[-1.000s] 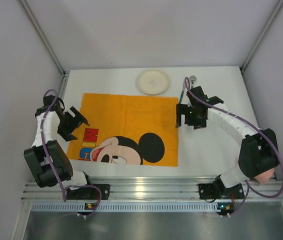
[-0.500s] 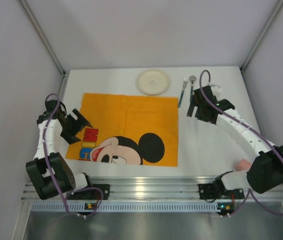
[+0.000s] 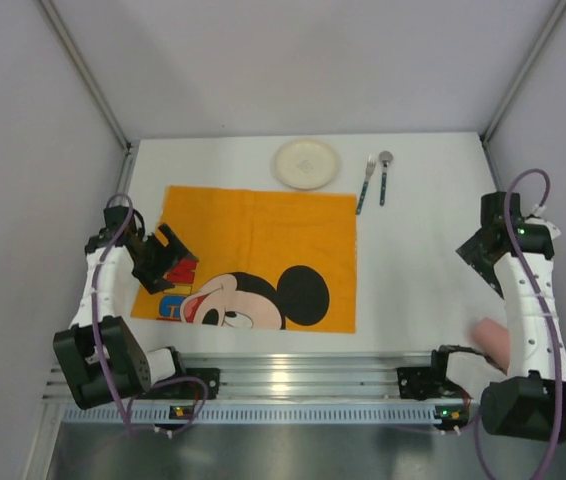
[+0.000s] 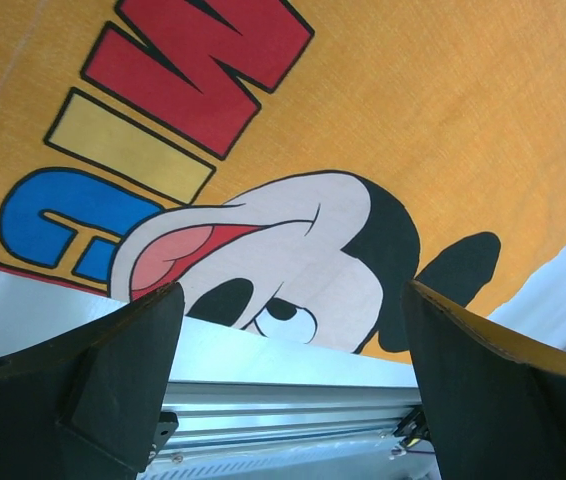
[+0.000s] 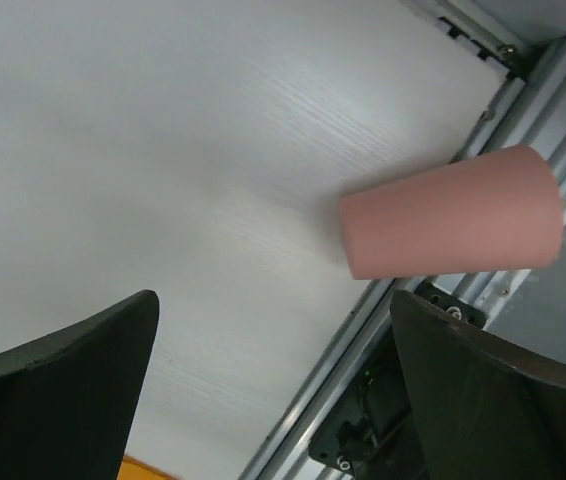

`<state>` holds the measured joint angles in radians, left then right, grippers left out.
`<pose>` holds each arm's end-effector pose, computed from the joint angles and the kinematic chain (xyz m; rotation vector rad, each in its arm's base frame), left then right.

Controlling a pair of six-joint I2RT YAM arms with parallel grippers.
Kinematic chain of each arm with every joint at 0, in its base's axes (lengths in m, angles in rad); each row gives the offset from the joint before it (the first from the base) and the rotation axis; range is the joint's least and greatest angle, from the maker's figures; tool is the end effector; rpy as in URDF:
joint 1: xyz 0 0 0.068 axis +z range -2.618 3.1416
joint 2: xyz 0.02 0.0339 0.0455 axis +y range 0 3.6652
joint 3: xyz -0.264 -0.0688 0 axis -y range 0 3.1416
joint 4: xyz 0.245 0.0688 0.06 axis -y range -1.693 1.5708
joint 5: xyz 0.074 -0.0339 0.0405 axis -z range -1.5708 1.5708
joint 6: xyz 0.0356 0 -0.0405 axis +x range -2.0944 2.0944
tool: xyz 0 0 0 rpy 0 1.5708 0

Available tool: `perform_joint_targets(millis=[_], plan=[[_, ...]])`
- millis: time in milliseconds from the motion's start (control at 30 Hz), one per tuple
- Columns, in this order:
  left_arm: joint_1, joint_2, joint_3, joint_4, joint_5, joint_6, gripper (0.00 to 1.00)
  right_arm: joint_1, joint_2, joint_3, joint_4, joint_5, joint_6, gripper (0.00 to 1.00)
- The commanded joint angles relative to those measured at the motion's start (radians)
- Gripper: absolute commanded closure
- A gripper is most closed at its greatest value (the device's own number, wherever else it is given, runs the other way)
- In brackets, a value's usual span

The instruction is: Set the dinner table for one person

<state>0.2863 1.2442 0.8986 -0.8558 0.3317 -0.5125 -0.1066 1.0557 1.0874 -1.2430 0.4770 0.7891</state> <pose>0.2191 0.0524 0.2366 -0.9964 2.5832 -0.5186 0.1674 -0.0343 0.3121 1.2363 2.3066 -0.4400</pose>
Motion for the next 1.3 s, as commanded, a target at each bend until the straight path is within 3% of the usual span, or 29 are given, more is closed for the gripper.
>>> perform_joint_targets(millis=[0,200,300,400,467,600,800,1033,1267], plan=[[-0.051,0.007,0.014,0.04,0.014,-0.024,0.06,-0.096,-0.043,0.089,-0.252,0.135,0.041,0.0],[-0.26,0.072,0.063,0.058,-0.032,-0.087,0.06,-0.2,-0.214,0.052,-0.253,0.072,0.016,0.0],[-0.364,0.101,0.092,0.055,-0.048,-0.101,0.06,-0.209,-0.157,0.116,-0.21,0.144,-0.069,0.0],[-0.409,0.129,0.1,0.058,-0.039,-0.093,0.06,-0.214,-0.114,0.163,-0.22,0.273,-0.048,0.0],[-0.412,0.162,0.105,0.061,-0.03,-0.077,0.06,-0.261,-0.091,0.145,-0.233,0.25,0.011,0.0],[-0.412,0.237,0.143,0.066,0.003,-0.029,0.06,-0.349,-0.022,-0.012,-0.132,-0.001,0.03,0.0],[-0.412,0.331,0.194,0.044,0.032,0.072,0.06,-0.492,0.013,-0.158,0.006,-0.17,0.053,0.0],[-0.412,0.337,0.131,0.093,0.075,0.068,0.06,-0.564,0.075,-0.123,0.121,-0.13,0.009,0.0],[-0.412,0.353,0.148,0.103,0.087,0.071,0.06,-0.61,0.046,-0.167,0.313,-0.19,0.041,0.0]])
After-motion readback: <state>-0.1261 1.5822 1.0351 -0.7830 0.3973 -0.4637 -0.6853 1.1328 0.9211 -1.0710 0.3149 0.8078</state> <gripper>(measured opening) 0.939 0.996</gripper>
